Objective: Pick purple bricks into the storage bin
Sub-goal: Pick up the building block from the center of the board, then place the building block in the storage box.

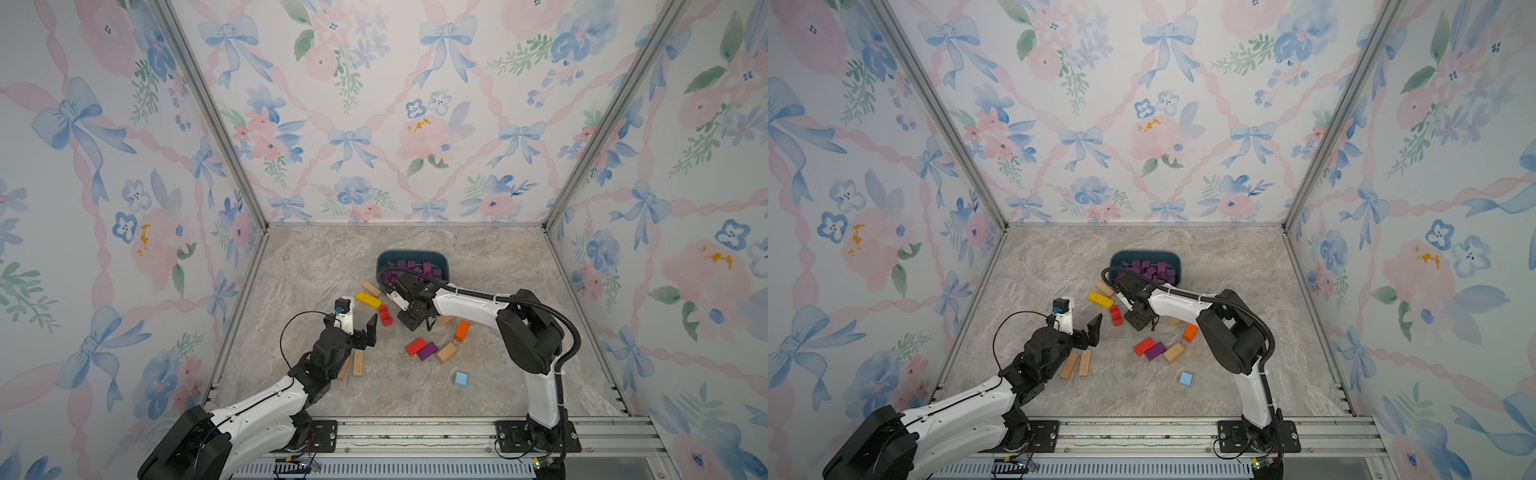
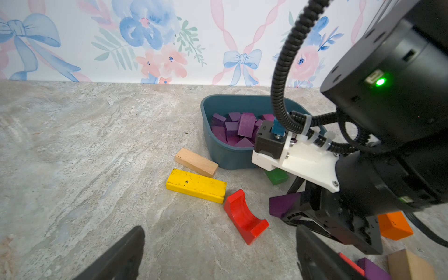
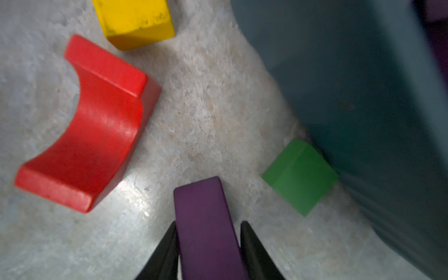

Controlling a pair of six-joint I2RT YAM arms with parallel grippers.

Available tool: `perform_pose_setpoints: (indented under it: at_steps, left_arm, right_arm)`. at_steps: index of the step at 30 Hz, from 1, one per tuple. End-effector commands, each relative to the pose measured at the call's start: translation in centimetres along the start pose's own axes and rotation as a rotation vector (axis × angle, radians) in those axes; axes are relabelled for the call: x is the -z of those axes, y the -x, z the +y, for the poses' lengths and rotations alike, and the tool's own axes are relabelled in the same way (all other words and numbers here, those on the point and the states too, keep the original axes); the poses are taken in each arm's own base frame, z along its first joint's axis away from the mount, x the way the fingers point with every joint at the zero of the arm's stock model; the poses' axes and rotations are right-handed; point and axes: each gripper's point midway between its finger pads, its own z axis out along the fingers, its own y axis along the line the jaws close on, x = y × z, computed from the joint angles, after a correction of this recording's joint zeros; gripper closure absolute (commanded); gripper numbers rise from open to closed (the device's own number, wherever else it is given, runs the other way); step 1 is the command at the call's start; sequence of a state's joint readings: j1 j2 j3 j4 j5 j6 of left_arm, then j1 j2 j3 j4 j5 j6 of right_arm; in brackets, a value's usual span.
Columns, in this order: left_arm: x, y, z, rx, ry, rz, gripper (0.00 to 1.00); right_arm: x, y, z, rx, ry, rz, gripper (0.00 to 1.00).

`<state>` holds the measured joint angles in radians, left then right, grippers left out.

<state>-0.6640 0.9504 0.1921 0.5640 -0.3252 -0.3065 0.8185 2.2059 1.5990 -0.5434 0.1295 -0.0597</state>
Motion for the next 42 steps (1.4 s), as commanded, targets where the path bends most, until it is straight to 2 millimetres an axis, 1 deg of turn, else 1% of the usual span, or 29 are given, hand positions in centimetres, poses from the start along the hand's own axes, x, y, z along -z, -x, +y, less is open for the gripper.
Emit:
perform_pose_setpoints:
  at_steps: [1,4,6,9,12,14,18,20,23,27,30,32,34,37,38,41,42]
  left_arm:
    - [-0.1,0.2,0.2,-0.008,0.006,-0.008,0.02]
    - [-0.2,0.2,0.1,-0.008,0.004,-0.008,0.02]
    - [-0.2,0.1,0.2,-0.007,0.008,-0.007,0.02]
    - [-0.2,0.1,0.3,-0.007,0.011,-0.007,0.02]
    - [-0.1,0.1,0.4,-0.005,0.017,-0.009,0.02]
    - [-0.1,0.1,0.4,-0.005,0.017,-0.009,0.02]
    - [-0.1,0.2,0.4,-0.005,0.017,-0.012,0.02]
    - [0.0,0.2,0.5,-0.006,0.022,-0.015,0.02]
    - [0.0,0.3,0.8,-0.007,0.035,-0.018,0.02]
    - [0.0,0.2,0.8,-0.009,0.032,-0.016,0.02]
    - [0.0,0.2,0.8,-0.010,0.034,-0.017,0.02]
    - [0.0,0.2,0.8,-0.012,0.034,-0.015,0.02]
    - [0.0,0.2,0.8,-0.014,0.035,-0.014,0.02]
    - [-0.1,0.1,0.9,-0.015,0.039,-0.012,0.02]
    - [-0.1,0.0,0.9,-0.018,0.038,-0.009,0.02]
    - [-0.3,-0.2,0.7,-0.026,0.026,0.005,0.02]
    - [-0.4,-0.4,0.5,-0.029,0.019,0.011,0.02]
  right_arm:
    - [-1.5,-1.0,0.3,0.004,-0.022,0.056,0.65]
    - [-1.2,-1.0,0.1,-0.007,-0.031,0.049,0.71]
    - [-0.5,-0.5,0.3,-0.019,-0.013,0.014,0.71]
    - [1.0,0.5,0.2,-0.051,0.003,-0.046,0.74]
    - [3.1,1.6,-0.2,-0.085,0.006,-0.106,0.74]
    - [4.8,2.6,-0.6,-0.101,0.012,-0.153,0.74]
    - [7.7,4.6,-1.8,-0.154,0.016,-0.241,0.75]
    - [8.8,5.4,-3.3,-0.213,0.000,-0.275,0.74]
    - [9.2,5.9,-6.3,-0.317,-0.025,-0.282,0.72]
    - [8.5,5.6,-10.3,-0.457,-0.041,-0.263,0.72]
    - [7.6,5.3,-12.5,-0.537,-0.033,-0.269,0.72]
    - [7.0,5.2,-13.5,-0.567,-0.026,-0.268,0.71]
    - [6.6,5.2,-14.3,-0.584,-0.032,-0.267,0.62]
    - [6.4,5.4,-15.2,-0.598,-0.035,-0.275,0.53]
    - [6.6,5.5,-15.4,-0.598,-0.036,-0.283,0.48]
    - [7.5,6.0,-16.0,-0.591,-0.047,-0.310,0.29]
    - [7.9,6.2,-16.0,-0.585,-0.052,-0.318,0.24]
